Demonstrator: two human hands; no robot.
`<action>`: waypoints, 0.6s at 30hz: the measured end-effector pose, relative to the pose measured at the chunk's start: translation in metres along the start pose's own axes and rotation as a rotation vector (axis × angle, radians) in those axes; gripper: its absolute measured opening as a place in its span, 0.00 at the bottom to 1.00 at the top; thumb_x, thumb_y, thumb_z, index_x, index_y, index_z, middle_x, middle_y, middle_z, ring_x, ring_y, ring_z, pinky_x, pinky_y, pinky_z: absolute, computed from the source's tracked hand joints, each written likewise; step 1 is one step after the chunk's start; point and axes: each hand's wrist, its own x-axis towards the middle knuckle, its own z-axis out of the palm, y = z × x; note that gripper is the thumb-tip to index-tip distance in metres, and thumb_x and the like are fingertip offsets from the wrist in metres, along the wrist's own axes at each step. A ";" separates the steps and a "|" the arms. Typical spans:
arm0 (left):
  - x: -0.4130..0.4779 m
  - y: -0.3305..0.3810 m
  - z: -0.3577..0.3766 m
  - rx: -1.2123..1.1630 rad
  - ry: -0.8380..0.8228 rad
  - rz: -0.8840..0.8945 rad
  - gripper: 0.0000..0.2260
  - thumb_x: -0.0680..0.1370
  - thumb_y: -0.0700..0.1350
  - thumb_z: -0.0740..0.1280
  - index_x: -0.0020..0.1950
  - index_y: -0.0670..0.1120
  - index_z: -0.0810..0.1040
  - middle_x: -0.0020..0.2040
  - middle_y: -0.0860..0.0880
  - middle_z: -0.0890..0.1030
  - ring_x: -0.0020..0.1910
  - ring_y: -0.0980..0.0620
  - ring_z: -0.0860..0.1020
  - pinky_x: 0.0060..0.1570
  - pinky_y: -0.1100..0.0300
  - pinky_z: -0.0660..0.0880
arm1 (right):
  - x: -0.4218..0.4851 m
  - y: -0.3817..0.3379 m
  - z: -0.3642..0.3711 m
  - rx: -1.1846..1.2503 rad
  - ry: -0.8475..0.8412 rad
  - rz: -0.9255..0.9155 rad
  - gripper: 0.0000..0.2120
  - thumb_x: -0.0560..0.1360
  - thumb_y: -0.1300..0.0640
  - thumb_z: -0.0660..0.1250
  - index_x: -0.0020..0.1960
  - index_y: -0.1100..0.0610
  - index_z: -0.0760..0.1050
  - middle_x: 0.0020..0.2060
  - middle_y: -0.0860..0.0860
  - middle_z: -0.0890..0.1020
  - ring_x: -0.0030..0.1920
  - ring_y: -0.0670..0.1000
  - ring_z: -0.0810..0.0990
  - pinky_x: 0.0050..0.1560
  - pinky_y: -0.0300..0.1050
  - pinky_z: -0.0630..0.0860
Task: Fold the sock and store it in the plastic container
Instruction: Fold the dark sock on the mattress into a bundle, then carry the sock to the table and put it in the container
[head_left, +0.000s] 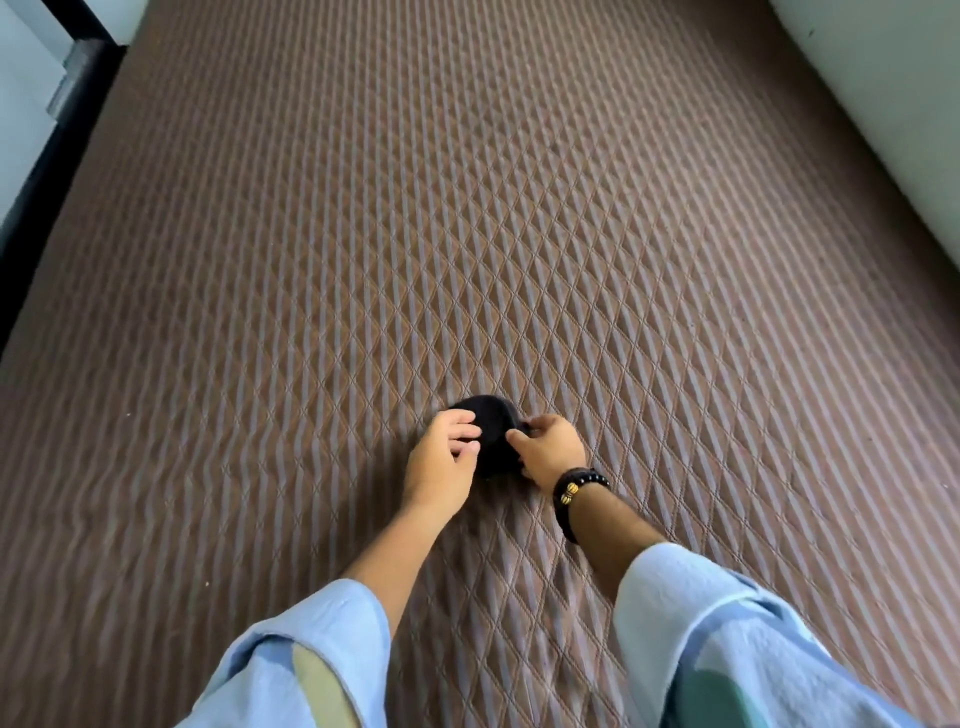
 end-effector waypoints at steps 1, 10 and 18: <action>-0.002 -0.002 0.000 -0.056 0.056 -0.063 0.18 0.82 0.41 0.68 0.73 0.47 0.74 0.66 0.48 0.81 0.55 0.56 0.81 0.54 0.67 0.74 | -0.004 0.002 -0.001 0.099 -0.043 0.019 0.03 0.78 0.56 0.70 0.48 0.55 0.79 0.47 0.55 0.83 0.46 0.55 0.84 0.52 0.53 0.84; -0.047 0.060 0.007 -0.707 -0.221 -0.366 0.21 0.85 0.37 0.65 0.78 0.40 0.69 0.71 0.38 0.77 0.67 0.38 0.80 0.61 0.46 0.78 | -0.083 0.023 -0.070 0.635 -0.200 0.043 0.03 0.80 0.63 0.65 0.50 0.58 0.71 0.46 0.59 0.81 0.43 0.54 0.82 0.38 0.45 0.82; -0.139 0.205 0.040 -0.395 -0.523 -0.060 0.10 0.86 0.38 0.61 0.63 0.48 0.79 0.58 0.45 0.85 0.51 0.50 0.84 0.48 0.53 0.82 | -0.208 0.015 -0.237 0.629 0.040 -0.063 0.12 0.79 0.50 0.69 0.58 0.56 0.79 0.51 0.56 0.83 0.49 0.54 0.82 0.46 0.50 0.80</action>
